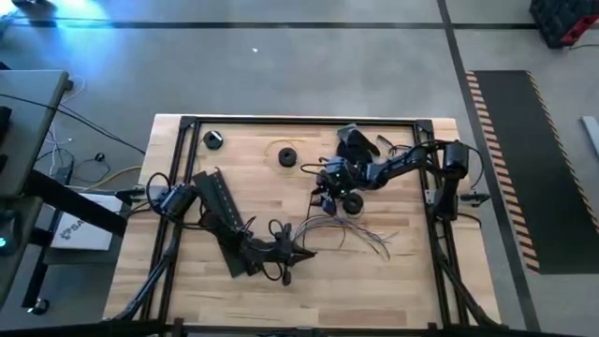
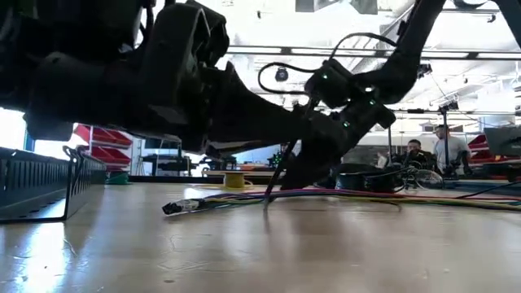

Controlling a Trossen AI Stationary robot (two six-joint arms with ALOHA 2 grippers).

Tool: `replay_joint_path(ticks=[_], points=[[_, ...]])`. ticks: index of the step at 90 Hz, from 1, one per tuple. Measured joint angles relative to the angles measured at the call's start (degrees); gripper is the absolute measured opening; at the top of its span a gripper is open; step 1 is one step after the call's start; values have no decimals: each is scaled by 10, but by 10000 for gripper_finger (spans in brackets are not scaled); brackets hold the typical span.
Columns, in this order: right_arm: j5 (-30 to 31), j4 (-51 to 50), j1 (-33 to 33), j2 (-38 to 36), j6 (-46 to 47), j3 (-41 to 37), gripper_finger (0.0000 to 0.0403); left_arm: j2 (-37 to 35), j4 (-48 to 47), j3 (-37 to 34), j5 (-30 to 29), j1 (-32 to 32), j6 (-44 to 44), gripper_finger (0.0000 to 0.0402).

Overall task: Ziptie cables
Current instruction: Wrap the cables together using a black zip tie

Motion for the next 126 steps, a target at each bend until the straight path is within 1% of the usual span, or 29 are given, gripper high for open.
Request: replay_joint_path(ticks=[13,21,34,42,52,69,78,84,94,105,126], points=[[6,63,9,0,16,-32,218,0,0,0,0,0,0,0],[18,67,18,0,16,-33,218,0,0,0,0,1,0,0],[70,68,23,1,29,-29,218,0,0,0,1,3,0,0],[72,74,13,1,33,-29,218,0,0,0,0,3,0,0],[51,80,4,2,33,-29,218,0,0,0,0,3,0,0],[37,104,-9,4,29,-29,218,0,0,0,0,3,0,0],[-11,134,-17,20,40,-27,218,0,0,0,0,3,0,0],[-33,132,-18,37,47,-18,218,0,0,1,0,3,0,0],[-42,137,-15,60,42,-5,218,0,0,2,0,4,0,0],[-54,136,-12,66,38,-2,218,0,0,2,0,5,0,0],[-145,126,-9,67,21,-2,218,0,-1,2,1,5,-1,0]])
